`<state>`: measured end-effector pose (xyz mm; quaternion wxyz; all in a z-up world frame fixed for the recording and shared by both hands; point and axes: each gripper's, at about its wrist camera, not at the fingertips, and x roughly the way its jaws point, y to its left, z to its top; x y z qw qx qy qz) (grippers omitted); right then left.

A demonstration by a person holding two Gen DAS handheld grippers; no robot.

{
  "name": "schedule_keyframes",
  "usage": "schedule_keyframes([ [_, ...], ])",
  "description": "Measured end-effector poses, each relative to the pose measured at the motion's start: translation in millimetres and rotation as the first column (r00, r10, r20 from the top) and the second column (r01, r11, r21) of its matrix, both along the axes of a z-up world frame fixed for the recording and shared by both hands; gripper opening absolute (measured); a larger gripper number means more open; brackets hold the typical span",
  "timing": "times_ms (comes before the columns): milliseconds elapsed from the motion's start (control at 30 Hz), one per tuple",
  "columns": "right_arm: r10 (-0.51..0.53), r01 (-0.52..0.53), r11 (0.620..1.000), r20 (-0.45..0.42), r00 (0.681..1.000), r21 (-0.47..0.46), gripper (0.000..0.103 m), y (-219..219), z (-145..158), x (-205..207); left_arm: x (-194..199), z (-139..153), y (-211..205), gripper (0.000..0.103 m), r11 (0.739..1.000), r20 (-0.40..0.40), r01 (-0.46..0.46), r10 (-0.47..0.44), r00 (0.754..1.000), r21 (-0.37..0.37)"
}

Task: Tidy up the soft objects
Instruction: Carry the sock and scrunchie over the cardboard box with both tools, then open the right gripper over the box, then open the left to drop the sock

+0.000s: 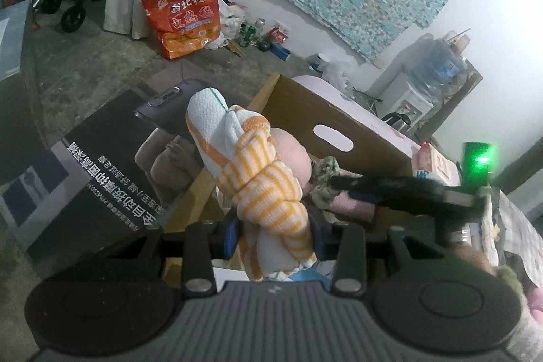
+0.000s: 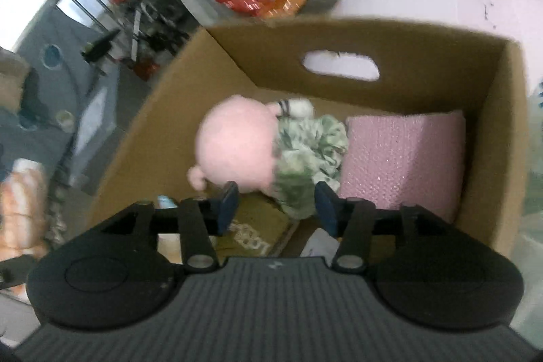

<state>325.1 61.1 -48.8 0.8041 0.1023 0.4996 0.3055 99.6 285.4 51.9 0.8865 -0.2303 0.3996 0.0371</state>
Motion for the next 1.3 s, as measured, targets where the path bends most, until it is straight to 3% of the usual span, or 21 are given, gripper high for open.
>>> schedule_keyframes([
  [200, 0.036, -0.049, 0.982, 0.074, 0.997, 0.182, 0.067, -52.7, 58.9, -41.1, -8.1, 3.8, -6.2, 0.042, 0.998, 0.004, 0.063, -0.063, 0.998, -0.009],
  [367, 0.104, -0.143, 0.963, 0.176, 0.979, 0.227, 0.077, -119.5, 105.3, -98.1, -9.8, 3.9, -21.7, 0.042, 0.989, -0.015, 0.147, -0.147, 0.989, 0.024],
  [467, 0.106, -0.158, 0.956, 0.211, 0.972, 0.248, 0.078, -156.6, 117.4, -138.1, -4.4, 0.9, -32.2, 0.042, 0.982, -0.037, 0.182, -0.181, 0.983, 0.041],
  [767, 0.01, -0.07, 0.947, 0.191, 0.982, 0.312, 0.08, -223.9, 87.4, -217.4, 31.5, -19.5, -72.5, 0.042, 0.962, -0.106, 0.271, -0.266, 0.958, 0.033],
  [1000, -0.028, -0.025, 0.953, 0.17, 0.985, 0.302, 0.08, -235.0, 55.5, -222.2, 85.8, -52.4, -98.0, 0.042, 0.952, -0.236, 0.301, -0.28, 0.93, 0.056],
  [1100, -0.045, -0.005, 0.95, 0.153, 0.987, 0.312, 0.08, -239.2, 49.0, -219.3, 104.7, -66.5, -104.6, 0.042, 0.958, -0.284, 0.288, -0.274, 0.919, 0.007],
  [1300, -0.078, 0.031, 0.945, 0.132, 0.988, 0.326, 0.081, -253.6, 37.7, -215.5, 128.4, -72.1, -128.8, 0.042, 0.949, -0.289, 0.315, -0.305, 0.907, -0.01],
])
